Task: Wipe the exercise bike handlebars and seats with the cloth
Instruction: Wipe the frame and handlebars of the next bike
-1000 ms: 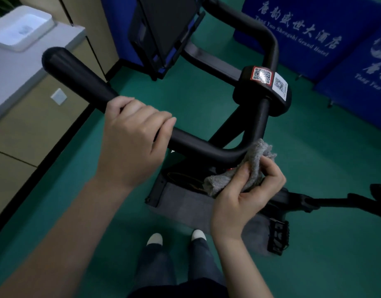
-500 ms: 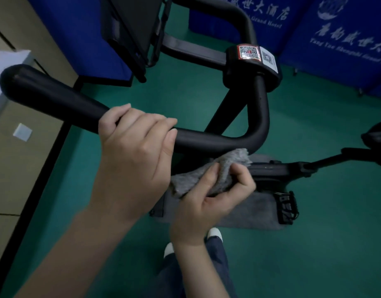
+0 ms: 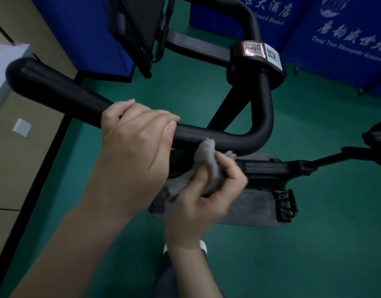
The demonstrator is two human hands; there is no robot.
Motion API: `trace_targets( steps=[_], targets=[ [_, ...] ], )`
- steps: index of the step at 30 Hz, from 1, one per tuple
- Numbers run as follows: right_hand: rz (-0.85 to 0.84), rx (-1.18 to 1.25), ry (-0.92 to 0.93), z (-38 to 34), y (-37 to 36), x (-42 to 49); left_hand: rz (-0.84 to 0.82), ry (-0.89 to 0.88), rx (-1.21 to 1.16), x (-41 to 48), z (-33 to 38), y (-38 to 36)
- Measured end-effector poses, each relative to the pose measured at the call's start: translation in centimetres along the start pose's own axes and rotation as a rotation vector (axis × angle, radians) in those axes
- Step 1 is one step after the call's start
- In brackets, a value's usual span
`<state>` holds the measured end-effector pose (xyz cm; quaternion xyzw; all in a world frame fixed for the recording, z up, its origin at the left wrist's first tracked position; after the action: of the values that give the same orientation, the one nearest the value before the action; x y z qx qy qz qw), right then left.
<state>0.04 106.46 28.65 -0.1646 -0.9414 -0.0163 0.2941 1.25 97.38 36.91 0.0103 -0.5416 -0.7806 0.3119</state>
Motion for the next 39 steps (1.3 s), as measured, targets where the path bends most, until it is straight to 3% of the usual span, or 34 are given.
trace_targets(
  steps=[10, 14, 25, 32, 39],
  targets=[
    [0.038, -0.207, 0.248, -0.5, 3.8, 3.5, 0.017, -0.004, -0.013, -0.2, -0.3, -0.2],
    [-0.054, -0.165, 0.316, -0.6, 2.4, 2.6, 0.009, -0.018, 0.015, -0.2, -0.4, -0.4],
    [-0.246, -0.157, 0.412, -1.1, 0.2, 1.2, 0.054, -0.094, 0.148, -0.4, -1.0, -0.2],
    [-0.119, -0.199, 0.343, -0.7, 1.1, 2.4, 0.065, -0.094, 0.13, -0.4, -1.1, -0.2],
    [-0.284, -0.143, 0.374, -2.1, -0.1, 1.5, 0.043, -0.106, 0.102, -0.3, -1.3, -0.1]
  ],
)
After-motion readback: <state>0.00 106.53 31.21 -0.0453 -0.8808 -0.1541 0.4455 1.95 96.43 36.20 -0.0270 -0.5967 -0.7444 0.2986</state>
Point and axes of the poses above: each hand's wrist, its own x-axis towards the middle knuckle, its own y-axis out of the back of the hand, z = x × y, the point moved 2 cm from there along x, towards the middle knuckle, and after that the axes turned 11 degrees about y, right-handed, at the moved point
